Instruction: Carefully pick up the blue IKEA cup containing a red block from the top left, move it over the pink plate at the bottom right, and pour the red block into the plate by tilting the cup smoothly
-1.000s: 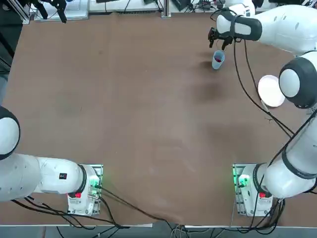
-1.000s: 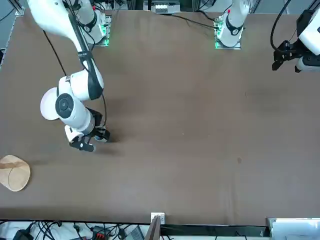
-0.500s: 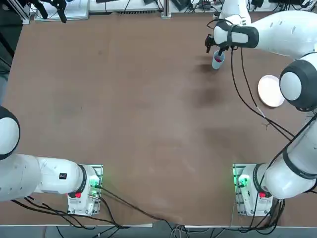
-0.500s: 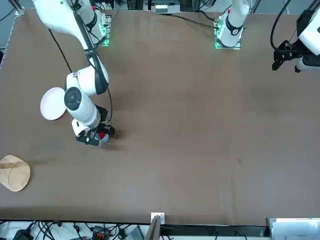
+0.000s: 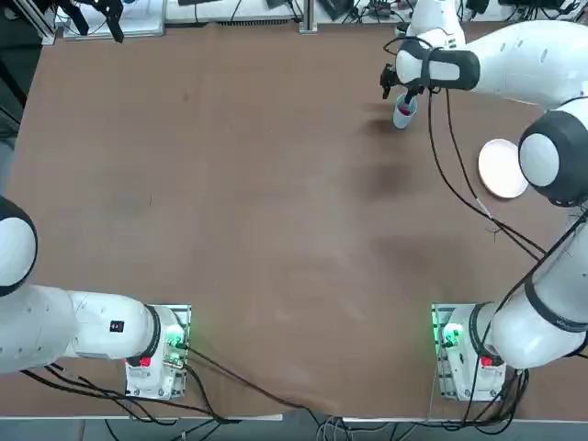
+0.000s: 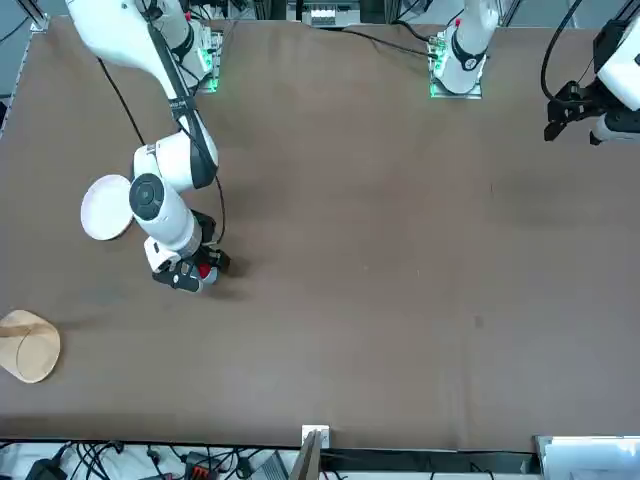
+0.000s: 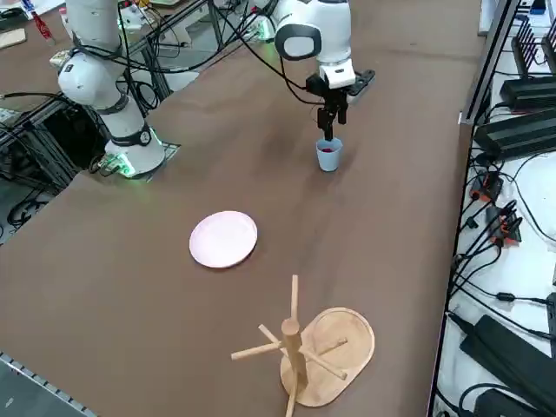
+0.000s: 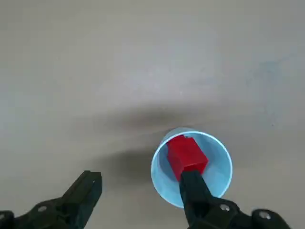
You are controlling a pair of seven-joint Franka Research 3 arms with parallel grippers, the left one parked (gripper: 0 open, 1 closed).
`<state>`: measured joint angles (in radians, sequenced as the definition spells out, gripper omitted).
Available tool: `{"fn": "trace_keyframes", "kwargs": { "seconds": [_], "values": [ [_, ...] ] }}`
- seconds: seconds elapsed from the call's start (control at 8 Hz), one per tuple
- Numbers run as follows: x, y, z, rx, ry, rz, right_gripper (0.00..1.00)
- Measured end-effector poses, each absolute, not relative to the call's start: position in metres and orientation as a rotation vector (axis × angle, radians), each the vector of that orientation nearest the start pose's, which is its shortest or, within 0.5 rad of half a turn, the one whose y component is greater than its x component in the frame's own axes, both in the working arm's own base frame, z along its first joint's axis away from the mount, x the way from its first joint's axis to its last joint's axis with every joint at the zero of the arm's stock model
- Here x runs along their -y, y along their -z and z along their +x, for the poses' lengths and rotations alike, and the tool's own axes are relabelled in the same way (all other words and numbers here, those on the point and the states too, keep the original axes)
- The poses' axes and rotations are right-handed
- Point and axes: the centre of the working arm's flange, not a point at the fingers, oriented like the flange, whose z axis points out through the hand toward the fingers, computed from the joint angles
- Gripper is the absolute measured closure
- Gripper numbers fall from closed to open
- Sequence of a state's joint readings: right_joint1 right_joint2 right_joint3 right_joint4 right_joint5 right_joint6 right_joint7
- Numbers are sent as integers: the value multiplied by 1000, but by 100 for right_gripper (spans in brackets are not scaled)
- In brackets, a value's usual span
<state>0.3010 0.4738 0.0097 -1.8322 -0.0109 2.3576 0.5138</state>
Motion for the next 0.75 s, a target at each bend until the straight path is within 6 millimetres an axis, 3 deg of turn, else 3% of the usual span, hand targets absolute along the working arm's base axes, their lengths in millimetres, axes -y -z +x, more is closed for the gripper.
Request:
{"fn": "trace_keyframes", "kwargs": {
  "seconds": [0.75],
  "values": [
    [-195,-256,618,-306,78,-3117,0]
  ]
}}
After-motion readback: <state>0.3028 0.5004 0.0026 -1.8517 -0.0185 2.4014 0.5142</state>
